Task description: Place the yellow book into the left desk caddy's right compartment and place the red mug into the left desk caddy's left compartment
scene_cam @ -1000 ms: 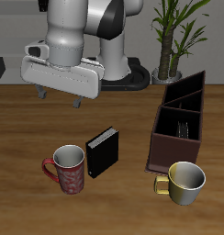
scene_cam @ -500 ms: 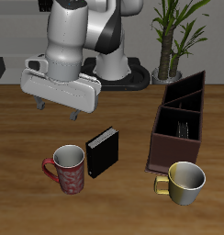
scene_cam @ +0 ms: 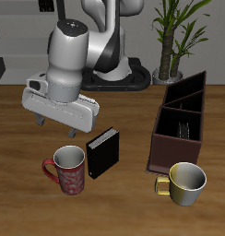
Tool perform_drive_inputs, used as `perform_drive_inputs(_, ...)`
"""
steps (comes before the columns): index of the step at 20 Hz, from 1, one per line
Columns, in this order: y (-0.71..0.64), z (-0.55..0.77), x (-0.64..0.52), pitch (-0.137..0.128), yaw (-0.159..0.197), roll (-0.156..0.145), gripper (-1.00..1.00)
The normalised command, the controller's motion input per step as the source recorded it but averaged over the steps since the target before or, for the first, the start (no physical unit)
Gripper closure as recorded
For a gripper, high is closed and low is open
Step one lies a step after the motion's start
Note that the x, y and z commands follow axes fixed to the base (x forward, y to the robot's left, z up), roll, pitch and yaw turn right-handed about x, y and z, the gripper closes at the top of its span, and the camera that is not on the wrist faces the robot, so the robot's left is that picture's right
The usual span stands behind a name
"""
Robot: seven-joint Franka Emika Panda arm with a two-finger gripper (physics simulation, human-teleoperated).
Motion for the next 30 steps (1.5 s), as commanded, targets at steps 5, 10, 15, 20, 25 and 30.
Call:
perform_drive_inputs(5,-0.01,-0.35,0.07,0.030,-0.037,-0.007,-1.00)
perform_drive_inputs(10,-0.02,-0.26,-0.02,-0.005,-0.049,0.010,-1.00)
perform_drive_inputs(15,-0.09,-0.27,-0.02,-0.011,-0.056,0.003,-1.00)
perform_drive_inputs(20,-0.06,-0.25,0.05,0.032,-0.017,-0.016,-1.00)
perform_drive_inputs(25,-0.03,-0.24,0.05,0.037,-0.025,0.000,-1.00)
perform_drive_inputs(30,0.04,-0.09,0.01,0.016,-0.015,0.029,1.00)
